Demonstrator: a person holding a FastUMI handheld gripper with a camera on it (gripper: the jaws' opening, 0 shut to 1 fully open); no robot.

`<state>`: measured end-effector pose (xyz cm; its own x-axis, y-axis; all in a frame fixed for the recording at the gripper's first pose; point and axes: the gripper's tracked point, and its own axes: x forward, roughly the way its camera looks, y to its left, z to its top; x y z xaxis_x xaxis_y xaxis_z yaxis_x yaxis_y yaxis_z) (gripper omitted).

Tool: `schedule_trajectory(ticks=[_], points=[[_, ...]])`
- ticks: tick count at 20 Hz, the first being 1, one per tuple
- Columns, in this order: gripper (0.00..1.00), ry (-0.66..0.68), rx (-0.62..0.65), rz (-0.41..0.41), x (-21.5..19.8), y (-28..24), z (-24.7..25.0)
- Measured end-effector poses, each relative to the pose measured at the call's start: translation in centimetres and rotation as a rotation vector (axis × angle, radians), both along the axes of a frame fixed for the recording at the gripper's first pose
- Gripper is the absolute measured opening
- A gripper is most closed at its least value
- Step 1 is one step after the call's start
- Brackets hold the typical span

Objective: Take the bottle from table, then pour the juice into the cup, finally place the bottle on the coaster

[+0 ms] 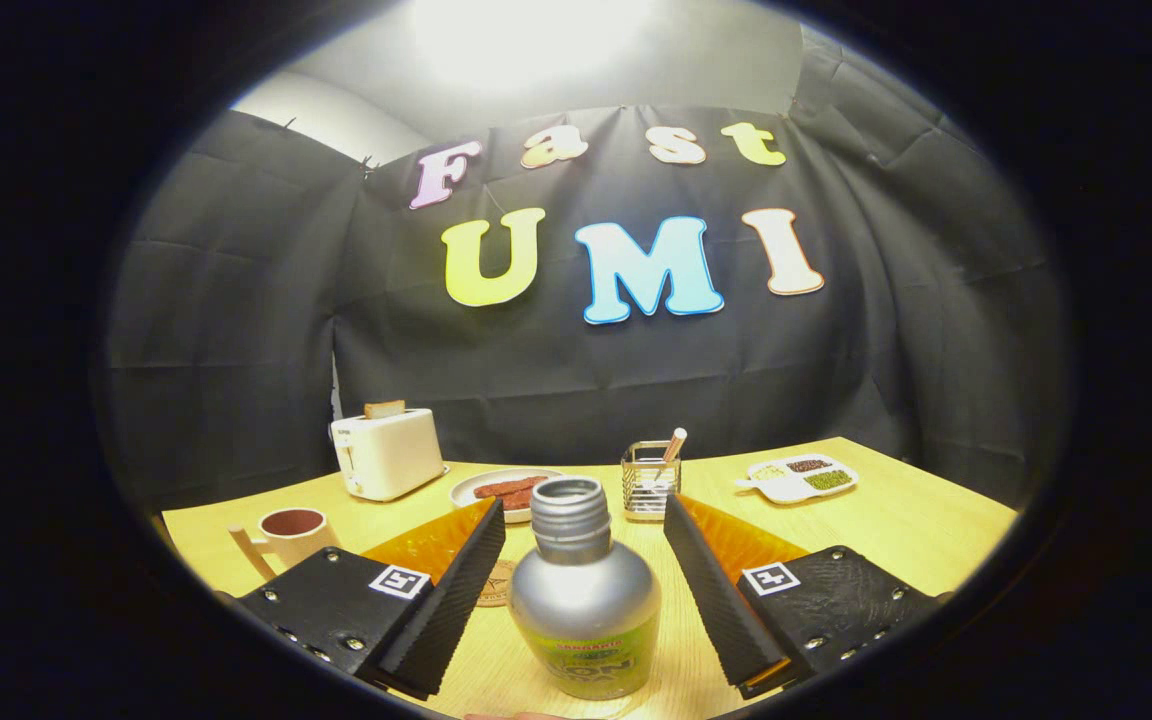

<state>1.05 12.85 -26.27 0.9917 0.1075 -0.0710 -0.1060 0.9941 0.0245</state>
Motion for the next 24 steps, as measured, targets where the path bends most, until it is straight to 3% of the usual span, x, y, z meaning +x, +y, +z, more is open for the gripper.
schedule_trajectory(ticks=[13, 14, 15, 17, 20, 24], points=[[0.98, 0.037, -0.065, -0.100, 2.1, -0.9, -4.1], [0.97, 0.042, -0.067, -0.096, 2.0, -0.7, -4.3], [0.84, 0.039, -0.064, -0.101, 2.2, -0.7, -4.1], [0.83, 0.053, -0.076, -0.098, 2.0, -0.5, -4.3], [0.82, 0.044, -0.149, -0.100, 2.2, 0.1, -3.5], [0.82, 0.000, -0.341, -0.108, 3.0, 1.4, -1.7]])
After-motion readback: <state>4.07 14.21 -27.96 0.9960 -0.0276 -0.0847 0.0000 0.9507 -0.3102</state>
